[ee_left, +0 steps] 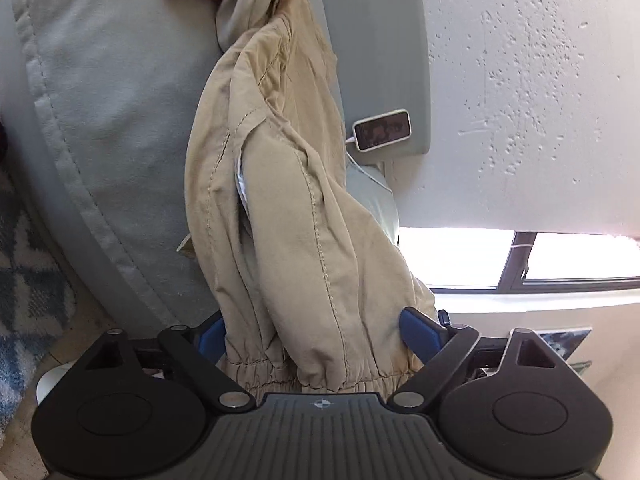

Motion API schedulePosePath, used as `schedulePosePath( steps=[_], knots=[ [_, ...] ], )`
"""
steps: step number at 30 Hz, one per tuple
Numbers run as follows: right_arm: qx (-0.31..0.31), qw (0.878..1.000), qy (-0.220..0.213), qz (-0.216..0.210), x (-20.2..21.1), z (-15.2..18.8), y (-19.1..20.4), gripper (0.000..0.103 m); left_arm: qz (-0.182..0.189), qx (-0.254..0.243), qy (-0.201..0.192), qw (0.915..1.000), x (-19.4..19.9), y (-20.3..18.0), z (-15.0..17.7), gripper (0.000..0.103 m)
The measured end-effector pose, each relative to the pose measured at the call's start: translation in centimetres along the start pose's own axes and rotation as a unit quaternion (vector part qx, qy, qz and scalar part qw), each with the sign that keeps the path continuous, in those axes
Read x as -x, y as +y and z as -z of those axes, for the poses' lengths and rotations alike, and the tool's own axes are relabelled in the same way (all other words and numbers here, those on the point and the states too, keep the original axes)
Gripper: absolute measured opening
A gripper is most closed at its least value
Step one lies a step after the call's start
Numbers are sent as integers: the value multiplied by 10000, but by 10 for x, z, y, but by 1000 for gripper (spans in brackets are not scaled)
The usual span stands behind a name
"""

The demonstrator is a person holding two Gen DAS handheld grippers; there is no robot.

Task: Fold clothes
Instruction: 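Lift both cuffs with both tools and fold them over toward the waistband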

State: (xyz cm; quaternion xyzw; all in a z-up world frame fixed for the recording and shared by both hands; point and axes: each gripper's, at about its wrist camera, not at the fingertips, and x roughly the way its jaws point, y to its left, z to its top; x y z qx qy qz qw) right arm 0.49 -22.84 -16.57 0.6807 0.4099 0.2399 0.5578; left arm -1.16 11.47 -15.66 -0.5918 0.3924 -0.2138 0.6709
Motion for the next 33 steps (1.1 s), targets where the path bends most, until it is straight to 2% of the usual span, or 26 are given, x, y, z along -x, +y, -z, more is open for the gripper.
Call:
schedulePosePath(
  steps=[1, 3, 5, 9, 11, 12, 13, 15, 17, 19, 21, 25, 26, 27, 28, 30, 33],
  knots=[
    [65, 10000, -23, 39, 2, -1, 2, 22, -7, -40, 117, 9999, -2, 0, -1, 65],
    [300, 9992, -55, 244, 16, -7, 3, 22, -33, -201, 286, 9994, -4, -2, -2, 29],
    [566, 9970, -92, 529, 22, -11, 9, 22, -141, -368, 382, 9985, -9, -7, 0, 13],
    [1241, 9840, -101, 1276, 32, -21, 19, 26, 169, -228, 180, 9994, 3, -22, 0, 7],
    [1656, 9748, -97, 1495, 34, -24, 23, 41, 458, 5, 9, 9989, 11, -32, -3, 7],
    [1767, 9724, -120, 1520, 35, -25, 22, 58, 528, 38, -73, 9986, 12, -39, -5, 7],
    [1802, 9724, -168, 1475, 37, -25, 19, 76, 598, 72, -154, 9981, 13, -46, -7, 7],
    [1662, 9789, -219, 1171, 41, -28, 8, 94, 750, 231, -262, 9966, 13, -55, -10, 7],
    [1399, 9865, -148, 838, 45, -30, -5, 95, 905, 407, -337, 9945, 11, -62, -12, 7],
    [1143, 9917, 9, 597, 36, -28, -19, 96, 878, 382, -377, 9947, 10, -66, -12, 7],
    [886, 9954, 89, 347, 29, -27, -30, 96, 825, 416, -378, 9950, 9, -65, -10, 7],
    [516, 9974, 271, -413, 12, -27, -39, 94, 620, 571, -324, 9959, 10, -54, -5, 7],
    [592, 9969, 397, -333, 10, -26, -37, 86, 501, 565, -332, 9966, 13, -52, -4, 7],
    [679, 9961, 515, -231, 7, -24, -35, 50, 301, 530, -300, 9977, 17, -50, -4, 7],
    [840, 9949, 556, 34, 9, -22, -31, 35, 56, 484, -218, 9986, 19, -49, -2, 7],
    [1080, 9919, 467, 470, 20, -16, -22, 28, -481, 418, 54, 9980, 22, -44, 7, 7],
    [1507, 9800, 439, 1223, 38, -2, 2, 26, -1161, 403, 466, 9913, 21, -33, 18, 7]
  ],
)
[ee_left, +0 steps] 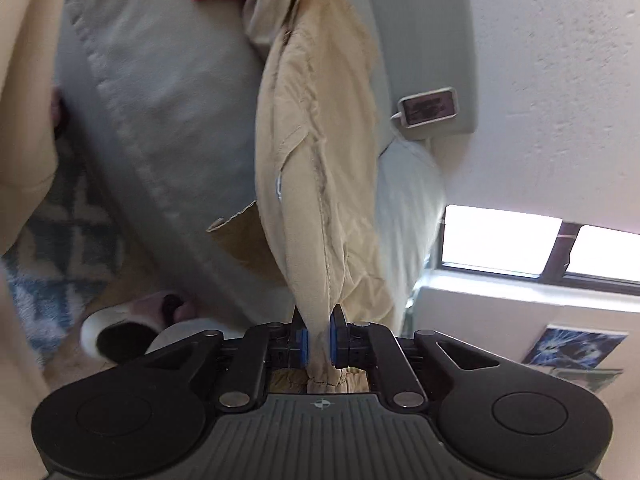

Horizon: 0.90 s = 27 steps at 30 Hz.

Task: Fold clothes
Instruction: 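Lift both cuffs with both tools and fold them over toward the waistband, then lay the cuffs down on the trousers and open both tools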

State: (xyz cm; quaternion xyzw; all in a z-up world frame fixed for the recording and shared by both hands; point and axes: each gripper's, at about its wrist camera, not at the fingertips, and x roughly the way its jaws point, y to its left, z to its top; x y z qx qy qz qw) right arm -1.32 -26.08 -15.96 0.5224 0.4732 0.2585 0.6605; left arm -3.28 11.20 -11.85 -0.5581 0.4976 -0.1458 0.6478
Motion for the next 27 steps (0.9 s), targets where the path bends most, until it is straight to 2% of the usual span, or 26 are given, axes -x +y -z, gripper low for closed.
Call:
schedulePosePath(
  steps=[2, 3, 4, 7, 14, 19, 22, 25, 27],
  knots=[
    [122, 9982, 101, 571, 9, 7, 12, 26, -508, 10, 260, 9984, -7, 8, 4, 7],
    [96, 9954, 176, 942, 10, 10, 14, 26, -629, 64, 310, 9975, -16, 8, 2, 7],
    [0, 9918, 238, 1258, 10, 11, 13, 26, -703, 107, 331, 9969, -21, 9, 0, 7],
    [-111, 9869, 293, 1581, 7, 10, 10, 27, -678, 115, 357, 9970, -23, 4, -3, 7],
    [-204, 9884, 434, 1444, 21, -3, 30, 34, -425, 189, 186, 9987, -6, -28, -14, 8],
    [-63, 9870, 397, 1555, 11, -21, 58, 34, -541, 185, 14, 9984, -11, -53, -33, 10],
    [26, 9868, 336, 1584, 1, -35, 72, 34, -548, 149, -146, 9983, -16, -70, -52, 21],
    [165, 9869, 232, 1589, -13, -50, 87, 34, -510, -127, -522, 9973, -19, -92, -74, 30],
    [400, 9862, 76, 1602, -26, -65, 101, 34, -531, -365, -800, 9947, -26, -107, -97, 43]
  ],
)
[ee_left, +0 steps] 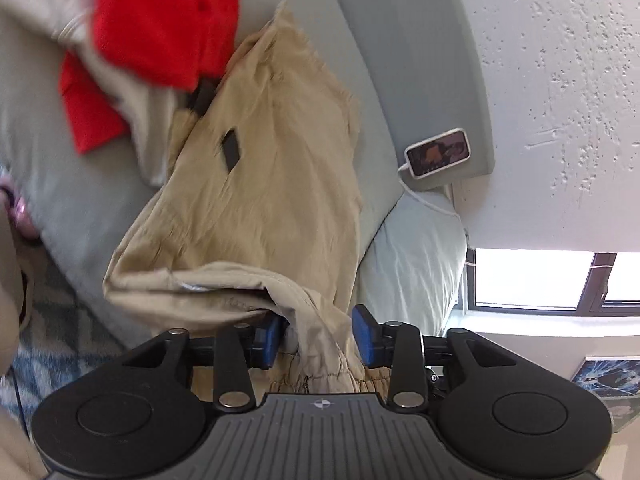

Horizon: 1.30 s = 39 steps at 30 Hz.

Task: Fold clothes
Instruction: 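Lay the cuffs down on the trousers and open both tools, then grasp the folded trousers near the cuffs with both tools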

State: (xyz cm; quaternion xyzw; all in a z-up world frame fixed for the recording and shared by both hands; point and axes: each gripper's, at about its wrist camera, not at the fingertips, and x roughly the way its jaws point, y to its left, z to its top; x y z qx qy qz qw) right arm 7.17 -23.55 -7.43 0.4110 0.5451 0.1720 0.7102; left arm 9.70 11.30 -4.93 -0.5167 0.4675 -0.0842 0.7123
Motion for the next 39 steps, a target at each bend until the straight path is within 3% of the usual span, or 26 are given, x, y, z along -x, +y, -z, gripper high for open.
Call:
schedulePosePath(
  steps=[2, 4, 6, 7, 10, 11, 14, 17, 21, 24, 26, 29, 32, 34, 37, 39],
  knots=[
    [224, 9995, -206, 1, -16, -18, 18, 35, -264, -218, -167, 9993, -11, -12, -19, 57],
    [711, 9968, -376, 32, -40, -38, 37, 59, -545, -289, -559, 9965, -7, -18, -25, 66],
    [912, 9935, -612, 289, -52, -51, 53, 72, -526, -611, -905, 9926, 4, -22, -25, 81],
    [914, 9927, -717, 314, -50, -52, 57, 78, -477, -796, -1012, 9905, 10, -22, -24, 82],
    [1224, 9884, -864, -262, -33, -52, 60, 86, -484, -1141, -1328, 9834, 28, -16, -18, 82],
    [1335, 9861, -912, -379, -26, -50, 59, 86, -559, -1224, -1404, 9809, 32, -13, -15, 82],
    [1518, 9821, -1097, -186, -9, -48, 47, 86, -825, -1507, -1483, 9739, 38, -4, -3, 81],
    [1681, 9784, -1164, 293, -3, -47, 27, 86, -1059, -2238, -1472, 9576, 34, -8, 15, 79],
    [1808, 9742, -982, 927, -15, -48, -2, 85, -1256, -3175, -1376, 9298, 15, -17, 37, 68],
    [1897, 9719, -1017, 949, -21, -46, -13, 83, -1303, -3502, -1375, 9173, 2, -21, 41, 67],
    [2170, 9669, -1095, 774, -24, -45, -12, 82, -1384, -3812, -1517, 9014, -6, -29, 40, 67],
    [2636, 9567, -1133, 487, -30, -44, -3, 82, -1681, -4329, -1720, 8687, -21, -40, 29, 68],
    [3049, 9441, -1195, 388, -40, -45, 9, 82, -1818, -4366, -1535, 8676, -41, -44, 12, 64],
    [3399, 9324, -1124, 489, -54, -49, 21, 73, -1832, -4413, -1387, 8674, -55, -46, 3, 62],
    [3880, 9145, -852, 766, -87, -55, 33, 63, -2151, -4622, -1264, 8510, -80, -44, -6, 57],
    [4112, 9021, -787, 1048, -108, -59, 35, 63, -2227, -4522, -926, 8587, -95, -34, -15, 53]
  ],
)
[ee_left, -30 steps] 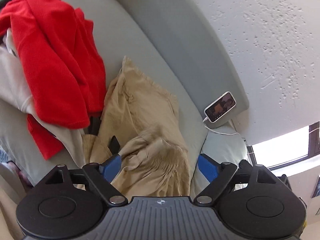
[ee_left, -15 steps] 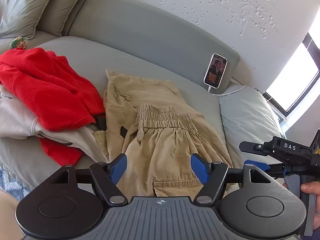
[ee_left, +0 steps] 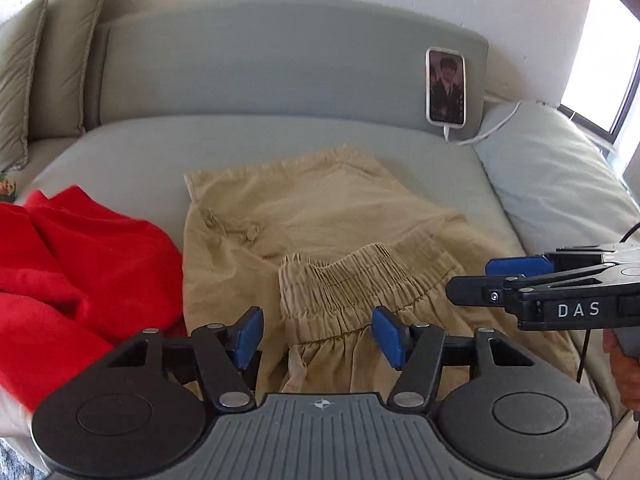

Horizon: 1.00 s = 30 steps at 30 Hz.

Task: Fold clothes
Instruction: 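Grasp the folded trousers near the cuffs with both tools, then hold the trousers with the left tool while the right tool pinches and tugs the fabric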

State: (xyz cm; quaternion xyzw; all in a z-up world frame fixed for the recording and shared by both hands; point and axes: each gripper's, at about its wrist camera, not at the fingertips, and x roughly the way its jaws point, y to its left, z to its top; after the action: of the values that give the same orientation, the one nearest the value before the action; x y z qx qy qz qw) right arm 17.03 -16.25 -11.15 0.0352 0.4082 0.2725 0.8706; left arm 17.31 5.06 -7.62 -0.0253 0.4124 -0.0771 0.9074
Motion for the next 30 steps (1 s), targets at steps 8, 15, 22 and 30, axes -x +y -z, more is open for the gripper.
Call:
schedulePosePath(
  steps=[8, 15, 22, 30],
  knots=[
    [532, 9979, 324, 199, -30, 16, 13, 30, 295, 115, -188, 9993, 4, 5, 14, 25],
    [1006, 9921, -507, 558, 8, 14, 41, 13, 311, 474, -603, 9966, 28, 0, 0, 19],
    [547, 9940, 448, 833, -35, -5, 28, 37, -203, 965, 73, 9951, 7, 10, -4, 50],
    [177, 9953, -714, 633, 42, 12, 16, 23, 217, 290, -1054, 9938, 69, -17, 32, 0]
  ],
)
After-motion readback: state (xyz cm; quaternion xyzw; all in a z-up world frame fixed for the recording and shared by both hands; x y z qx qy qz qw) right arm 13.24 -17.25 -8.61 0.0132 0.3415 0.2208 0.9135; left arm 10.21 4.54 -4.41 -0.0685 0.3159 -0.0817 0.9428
